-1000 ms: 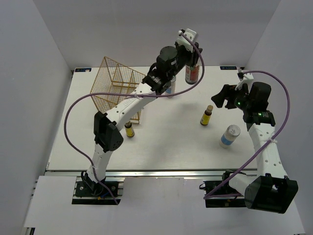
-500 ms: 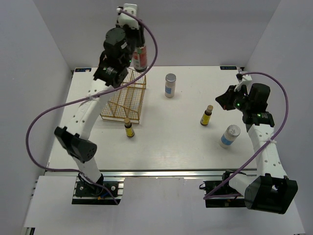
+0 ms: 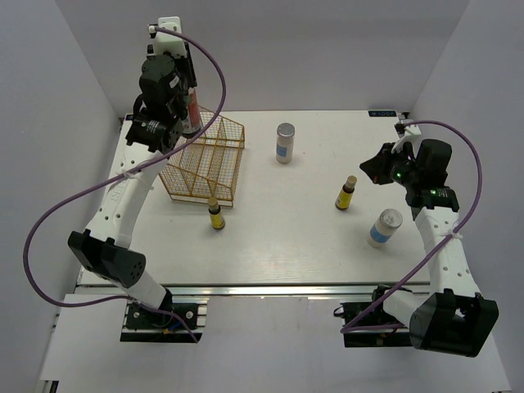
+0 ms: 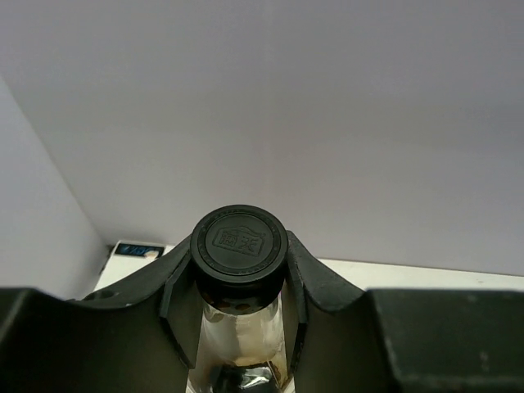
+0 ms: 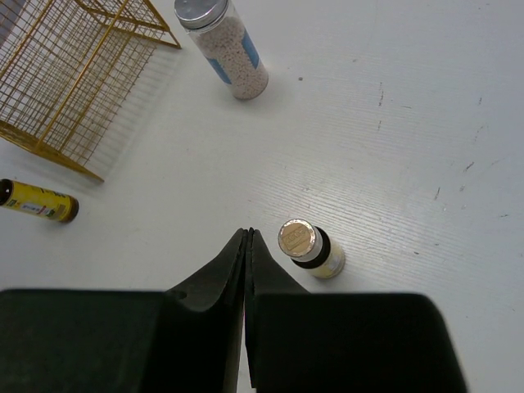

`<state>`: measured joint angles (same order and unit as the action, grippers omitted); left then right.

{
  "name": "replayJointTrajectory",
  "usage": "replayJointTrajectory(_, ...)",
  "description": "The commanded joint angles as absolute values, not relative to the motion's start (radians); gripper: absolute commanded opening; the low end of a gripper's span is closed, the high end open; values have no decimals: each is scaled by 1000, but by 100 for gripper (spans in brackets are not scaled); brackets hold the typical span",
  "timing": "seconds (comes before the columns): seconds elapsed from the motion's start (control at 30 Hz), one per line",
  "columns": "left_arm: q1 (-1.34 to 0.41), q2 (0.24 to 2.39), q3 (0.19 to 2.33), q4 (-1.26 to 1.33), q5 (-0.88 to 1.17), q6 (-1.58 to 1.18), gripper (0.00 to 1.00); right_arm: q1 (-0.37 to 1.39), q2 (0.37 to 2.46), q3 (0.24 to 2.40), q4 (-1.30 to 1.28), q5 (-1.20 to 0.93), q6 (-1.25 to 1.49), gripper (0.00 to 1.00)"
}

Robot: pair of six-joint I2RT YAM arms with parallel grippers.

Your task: Organize the condiment bottles

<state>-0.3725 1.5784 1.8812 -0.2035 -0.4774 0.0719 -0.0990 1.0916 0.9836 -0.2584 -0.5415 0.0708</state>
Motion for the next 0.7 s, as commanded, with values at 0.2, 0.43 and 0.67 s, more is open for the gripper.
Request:
replayJointTrajectory(0.2,-241,1523,1816,-92,-460,55,0,-104,1100,1000,-232,-549,63,3)
replayJointTrajectory(0.43,-186,1565,1816,-97,-402,22,0,-104,1106,997,-233,-540,63,3)
replayJointTrajectory(0.67,-166,1551,1700,-46,-359,-18,0,-104,1111,1005,-235,-528,57,3)
